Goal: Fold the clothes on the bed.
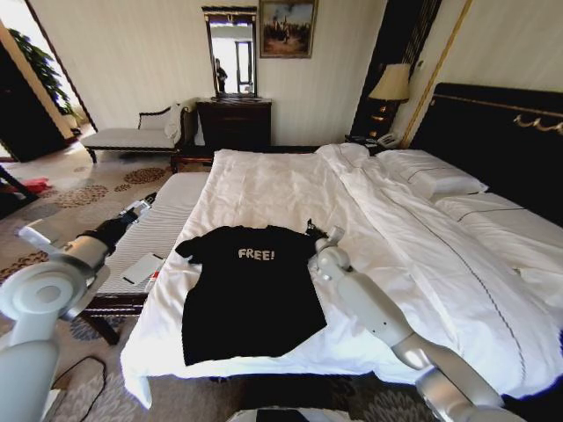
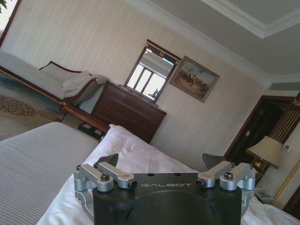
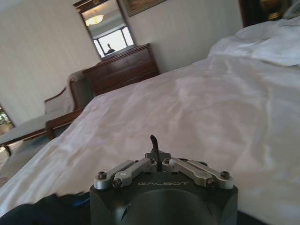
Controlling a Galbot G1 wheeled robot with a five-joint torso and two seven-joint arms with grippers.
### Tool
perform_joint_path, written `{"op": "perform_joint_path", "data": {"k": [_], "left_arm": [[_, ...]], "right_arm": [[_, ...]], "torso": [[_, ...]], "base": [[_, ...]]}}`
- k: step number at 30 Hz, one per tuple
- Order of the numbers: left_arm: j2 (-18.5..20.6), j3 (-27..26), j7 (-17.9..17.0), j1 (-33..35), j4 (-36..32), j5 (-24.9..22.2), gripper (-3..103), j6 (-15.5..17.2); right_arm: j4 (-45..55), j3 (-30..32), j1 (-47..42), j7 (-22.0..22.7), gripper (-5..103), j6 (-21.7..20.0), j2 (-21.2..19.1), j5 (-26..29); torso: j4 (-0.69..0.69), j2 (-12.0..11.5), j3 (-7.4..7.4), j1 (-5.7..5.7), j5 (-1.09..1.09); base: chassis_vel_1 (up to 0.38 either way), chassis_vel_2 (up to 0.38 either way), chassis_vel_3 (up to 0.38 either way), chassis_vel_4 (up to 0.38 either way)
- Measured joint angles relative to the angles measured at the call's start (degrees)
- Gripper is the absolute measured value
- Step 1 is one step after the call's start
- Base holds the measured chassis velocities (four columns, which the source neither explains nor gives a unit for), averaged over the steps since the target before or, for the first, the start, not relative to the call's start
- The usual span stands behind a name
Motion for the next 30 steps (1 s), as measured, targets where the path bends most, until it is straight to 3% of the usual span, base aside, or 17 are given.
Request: {"op": "perform_joint_path", "data": {"k": [5, 17, 22, 24, 28, 30], "left_arm": [[-0.24, -0.7, 0.0, 1.16, -0.23, 0.03, 100, 0.0], [-0.37, -0.74, -0.22, 1.98, 0.57, 0.39, 100, 0.15], [-0.57, 0.9, -0.86, 2.01, 3.1, 2.19, 100, 0.26], [-0.64, 1.32, -1.11, 1.87, 3.99, 2.47, 100, 0.27], [-1.38, 2.88, -1.59, 1.12, 6.67, 2.72, 100, 0.3], [-1.59, 3.38, -1.6, 0.81, 7.47, 2.59, 100, 0.38]], "right_arm": [[-2.45, -5.37, 1.85, -1.86, 0, 1.32, 4.64, -1.11], [-9.05, -7.06, 2.48, -2.6, -1, 1.37, 8.44, -5.0], [-6.43, -6.34, 1.25, -2.99, 20, 1.78, 7.45, -5.14], [-5.48, -6.18, 0.94, -3.21, 20, 2.09, 7.07, -4.98], [-3.01, -4.83, 0.28, -4.3, 43, 3.91, 6.0, -4.05], [-2.75, -4.13, 0.29, -4.25, 48, 4.16, 5.86, -3.64]], "torso": [[0.02, 0.0, 0.0, 0.0, -0.01], [0.0, 0.0, 0.0, 0.0, 0.0], [-0.01, -0.01, 0.0, 0.0, 0.0], [0.0, -0.01, 0.0, 0.0, 0.0], [0.0, -0.01, 0.0, 0.0, 0.0], [0.0, -0.01, 0.0, 0.0, 0.01]], "base": [[0.0, 0.0, 0.0, 0.0], [0.0, 0.0, 0.0, 0.0], [0.0, 0.0, 0.0, 0.0], [0.0, 0.0, 0.0, 0.0], [0.0, 0.0, 0.0, 0.0], [0.0, 0.0, 0.0, 0.0]]}}
